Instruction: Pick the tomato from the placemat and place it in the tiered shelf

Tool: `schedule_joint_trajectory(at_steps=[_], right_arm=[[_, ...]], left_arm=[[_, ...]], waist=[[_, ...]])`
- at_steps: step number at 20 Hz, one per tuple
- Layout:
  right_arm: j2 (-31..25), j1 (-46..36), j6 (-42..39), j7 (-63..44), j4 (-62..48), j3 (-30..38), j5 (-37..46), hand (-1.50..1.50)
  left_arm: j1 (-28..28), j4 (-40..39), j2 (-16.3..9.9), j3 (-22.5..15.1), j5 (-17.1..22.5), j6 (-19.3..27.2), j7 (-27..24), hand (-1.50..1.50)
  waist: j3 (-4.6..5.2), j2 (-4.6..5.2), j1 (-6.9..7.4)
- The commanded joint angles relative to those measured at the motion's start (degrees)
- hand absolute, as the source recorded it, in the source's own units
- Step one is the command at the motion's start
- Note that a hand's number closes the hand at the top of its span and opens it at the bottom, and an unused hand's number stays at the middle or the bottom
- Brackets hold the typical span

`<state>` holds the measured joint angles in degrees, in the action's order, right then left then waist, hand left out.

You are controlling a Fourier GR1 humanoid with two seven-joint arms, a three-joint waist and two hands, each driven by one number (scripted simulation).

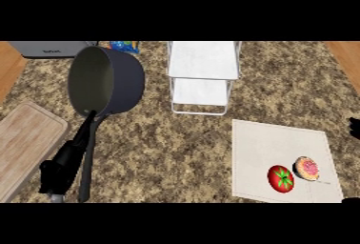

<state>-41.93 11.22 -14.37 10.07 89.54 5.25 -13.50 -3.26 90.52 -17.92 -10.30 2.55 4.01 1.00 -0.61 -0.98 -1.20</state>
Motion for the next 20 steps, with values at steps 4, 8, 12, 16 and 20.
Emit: schedule_joint_trajectory(at_steps=[4, 8, 12, 16, 20], right_arm=[[-13.0, 0.8, -0.2, -13.3, 11.8, -4.3, 13.6, -1.5], [-17.1, -1.2, 3.6, -25.2, 18.3, -6.7, 23.9, -1.5], [-14.6, -3.6, 5.6, -38.3, 23.8, -13.9, 32.8, -1.5], [-7.8, -6.3, 3.8, -48.8, 28.0, -23.2, 36.6, -1.5], [-2.1, -10.4, 0.5, -57.6, 27.1, -29.4, 38.4, -1.5]], left_arm=[[-0.9, -5.1, -0.3, 0.2, 0.7, -1.3, 2.7, 0.0], [0.0, -4.6, -0.2, -0.1, 0.6, -1.6, 3.9, 0.0], [1.8, -5.8, 1.2, -1.2, -0.2, -1.4, 4.0, 0.0], [2.6, -7.3, 1.2, -0.3, -0.1, -1.9, 3.8, 0.0], [1.3, -7.9, 1.0, -0.1, 0.5, -3.7, 1.7, 0.0]], waist=[[1.12, 1.01, -0.33], [1.13, 1.15, 0.08], [0.89, 1.45, 1.22], [0.74, 1.33, 1.74], [0.75, 1.38, 2.31]])
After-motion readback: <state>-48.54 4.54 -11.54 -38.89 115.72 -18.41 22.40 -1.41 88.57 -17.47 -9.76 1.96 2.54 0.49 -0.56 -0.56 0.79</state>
